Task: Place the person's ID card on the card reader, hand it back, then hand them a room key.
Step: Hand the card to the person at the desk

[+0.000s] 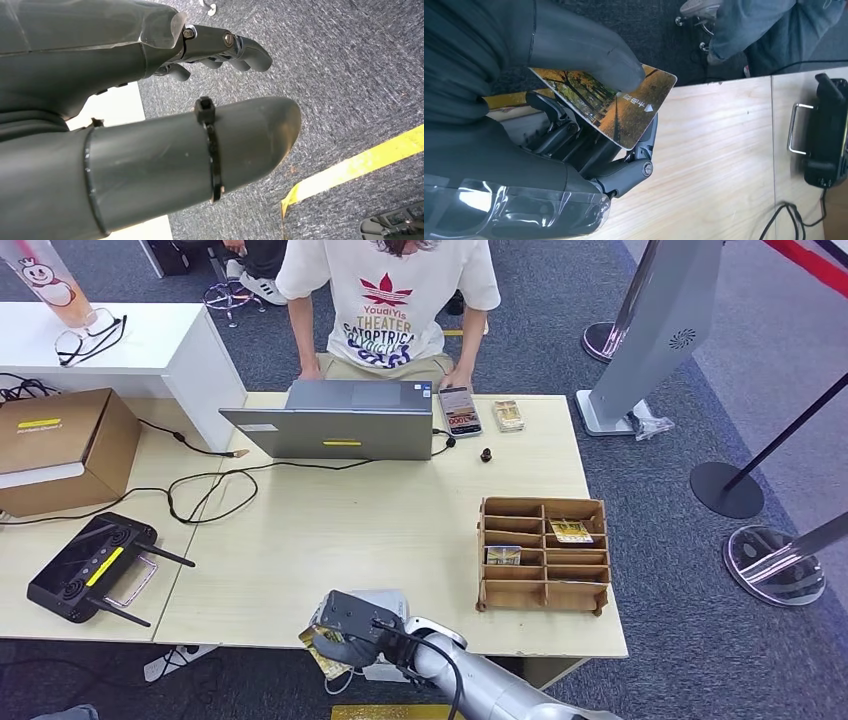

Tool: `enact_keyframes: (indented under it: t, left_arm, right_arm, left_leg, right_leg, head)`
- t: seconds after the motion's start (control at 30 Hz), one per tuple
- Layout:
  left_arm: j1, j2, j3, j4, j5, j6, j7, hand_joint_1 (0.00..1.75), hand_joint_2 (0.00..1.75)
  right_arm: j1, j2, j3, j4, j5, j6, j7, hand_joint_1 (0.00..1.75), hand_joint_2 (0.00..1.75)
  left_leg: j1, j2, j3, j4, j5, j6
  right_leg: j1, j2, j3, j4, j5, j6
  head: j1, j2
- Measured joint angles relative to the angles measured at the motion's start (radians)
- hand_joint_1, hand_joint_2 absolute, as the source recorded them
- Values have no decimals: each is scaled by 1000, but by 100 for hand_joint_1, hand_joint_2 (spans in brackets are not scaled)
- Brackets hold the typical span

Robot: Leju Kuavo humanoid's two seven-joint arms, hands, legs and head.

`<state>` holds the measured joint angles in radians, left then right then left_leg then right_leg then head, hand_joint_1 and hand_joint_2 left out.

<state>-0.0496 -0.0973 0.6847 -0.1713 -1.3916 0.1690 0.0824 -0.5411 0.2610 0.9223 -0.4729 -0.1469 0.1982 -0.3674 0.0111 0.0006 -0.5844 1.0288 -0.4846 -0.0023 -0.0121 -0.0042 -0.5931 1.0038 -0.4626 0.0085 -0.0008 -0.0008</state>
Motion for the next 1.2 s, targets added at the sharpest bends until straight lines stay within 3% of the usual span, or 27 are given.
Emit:
enact_keyframes:
  t: [1.2]
  left_arm:
    - [-2,-3,0,0,-24,0,12,0,0]
  right_arm:
    - [-19,2,17,39,-23,-43,-13,175,175]
  left_leg:
    - [0,0,0,0,0,0]
  right_leg:
    - [0,0,0,0,0,0]
  head:
    - [0,0]
